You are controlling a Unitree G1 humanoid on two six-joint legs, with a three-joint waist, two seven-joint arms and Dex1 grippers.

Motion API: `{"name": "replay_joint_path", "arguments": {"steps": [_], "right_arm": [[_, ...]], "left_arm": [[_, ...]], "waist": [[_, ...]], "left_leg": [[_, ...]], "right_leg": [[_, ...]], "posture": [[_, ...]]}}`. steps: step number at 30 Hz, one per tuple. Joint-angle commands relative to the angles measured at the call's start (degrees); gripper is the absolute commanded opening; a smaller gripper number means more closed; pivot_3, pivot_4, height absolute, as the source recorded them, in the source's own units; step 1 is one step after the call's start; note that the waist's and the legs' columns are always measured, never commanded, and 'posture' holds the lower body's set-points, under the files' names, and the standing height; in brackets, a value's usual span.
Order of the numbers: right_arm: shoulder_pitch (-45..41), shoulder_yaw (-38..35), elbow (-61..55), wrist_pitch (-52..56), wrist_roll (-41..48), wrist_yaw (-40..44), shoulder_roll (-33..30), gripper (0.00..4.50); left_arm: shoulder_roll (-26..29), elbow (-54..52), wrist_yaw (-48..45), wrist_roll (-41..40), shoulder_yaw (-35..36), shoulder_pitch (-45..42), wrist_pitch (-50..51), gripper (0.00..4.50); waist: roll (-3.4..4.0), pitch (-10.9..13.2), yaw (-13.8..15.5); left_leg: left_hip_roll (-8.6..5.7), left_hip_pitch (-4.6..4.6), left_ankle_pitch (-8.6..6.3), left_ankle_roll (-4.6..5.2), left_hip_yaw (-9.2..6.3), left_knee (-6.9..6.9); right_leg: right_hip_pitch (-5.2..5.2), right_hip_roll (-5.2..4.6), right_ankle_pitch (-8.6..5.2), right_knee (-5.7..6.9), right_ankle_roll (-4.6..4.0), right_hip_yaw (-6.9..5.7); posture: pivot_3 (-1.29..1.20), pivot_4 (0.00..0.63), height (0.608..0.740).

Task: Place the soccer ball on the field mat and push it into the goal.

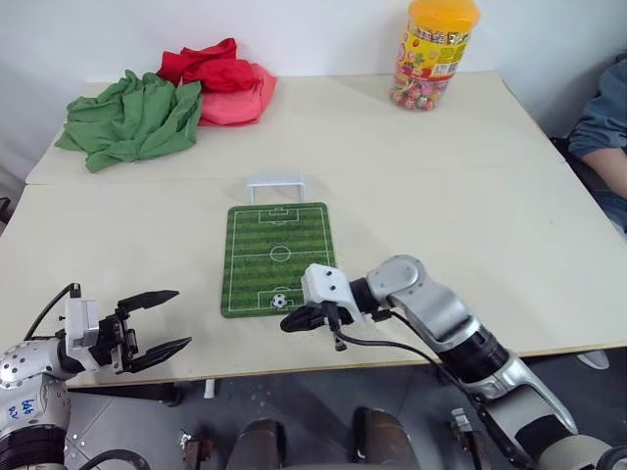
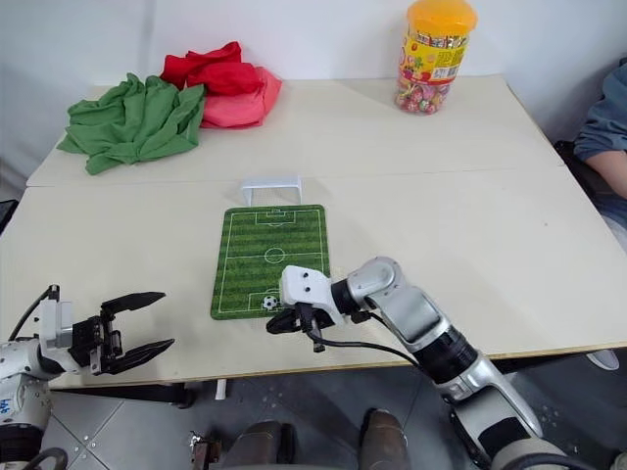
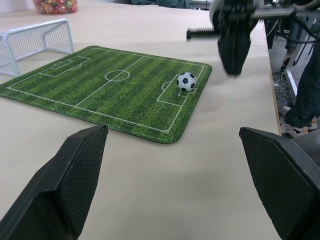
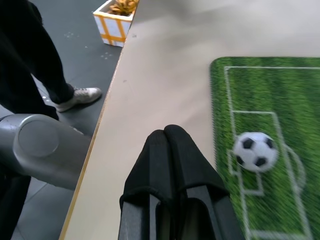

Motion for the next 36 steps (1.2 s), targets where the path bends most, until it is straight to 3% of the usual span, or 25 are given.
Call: {"name": "replay_joint_path", "arguments": {"steps": [1, 7, 11, 15, 18, 24, 30, 36], "right_arm": [[-2.7, 0.6, 4.9, -4.9, -1.2, 0.6, 2.1, 0.03], [-10.3, -1.5, 21.8, -12.5, -4.1, -3.0, 8.2, 0.03], [-21.2, -7.9, 37.7, -18.8, -5.5, -11.2, 10.2, 0.03], [-25.4, -12.3, 42.1, -20.2, -4.3, -12.1, 10.5, 0.03], [-25.5, -14.7, 40.7, -19.0, -3.7, -11.8, 10.9, 0.03], [-20.7, -16.9, 27.9, -10.6, 0.6, -8.7, 10.1, 0.03], [-14.6, -18.3, 14.7, -3.5, 4.3, -4.5, 3.2, 0.03], [-10.4, -21.4, 13.6, -5.5, 4.4, -0.6, -8.0, 0.03]], "left_arm": [[0.1, -2.3, -2.7, -1.7, 1.0, 1.4, -0.2, 4.5], [0.0, -3.8, -1.4, -2.1, 1.7, 3.0, -0.7, 4.5], [-0.8, -4.6, 4.3, -2.3, 4.1, 1.1, -1.4, 4.5], [-1.8, -4.7, 11.3, -1.2, 5.9, -2.3, -2.2, 4.5], [-2.4, -3.8, 18.9, 0.0, 7.3, -5.7, -1.8, 4.5], [-1.8, -1.3, 24.5, 2.0, 7.6, -9.0, -2.9, 4.5], [-1.3, 0.6, 28.2, 3.9, 7.4, -10.5, -2.7, 4.5], [-0.6, 1.6, 29.6, 4.4, 7.0, -11.1, -0.8, 4.5]], "waist": [[0.0, 0.0, 0.0], [0.02, 0.0, -0.2], [0.05, 0.0, -0.3], [0.04, 0.0, -0.2], [0.03, 0.0, -0.6], [0.03, 0.0, -1.4], [0.03, 0.0, -1.2], [0.02, 0.0, -0.6]], "left_leg": [[0.0, 0.0, 0.0, 0.0, 0.0, 0.0], [0.02, 0.01, 0.0, -0.01, 0.01, 0.01], [0.02, 0.0, 0.0, -0.02, 0.02, 0.02], [0.03, -0.02, -0.01, -0.03, -0.02, 0.05], [0.06, 0.01, -0.03, -0.06, -0.02, -0.01], [0.05, -0.01, -0.03, -0.06, 0.0, -0.01], [0.05, -0.02, -0.04, -0.04, 0.02, -0.01], [0.03, -0.02, -0.06, -0.01, 0.06, 0.02]], "right_leg": [[0.0, 0.0, 0.0, 0.0, 0.0, 0.0], [-0.01, 0.01, -0.01, 0.02, -0.04, 0.0], [-0.03, 0.01, -0.01, 0.02, -0.07, 0.0], [-0.03, 0.02, 0.0, 0.02, -0.09, -0.01], [-0.03, 0.04, 0.0, 0.02, -0.09, -0.06], [-0.03, 0.03, 0.0, 0.0, -0.08, -0.06], [-0.04, 0.03, 0.0, -0.01, -0.09, -0.05], [-0.03, 0.02, 0.0, -0.04, -0.09, -0.04]], "posture": [[0.0, 0.15, 0.74], [0.0, 0.15, 0.74], [0.0, 0.15, 0.74], [0.0, 0.15, 0.74], [0.0, 0.15, 0.74], [0.0, 0.15, 0.74], [0.0, 0.15, 0.74], [0.0, 0.15, 0.74]]}}
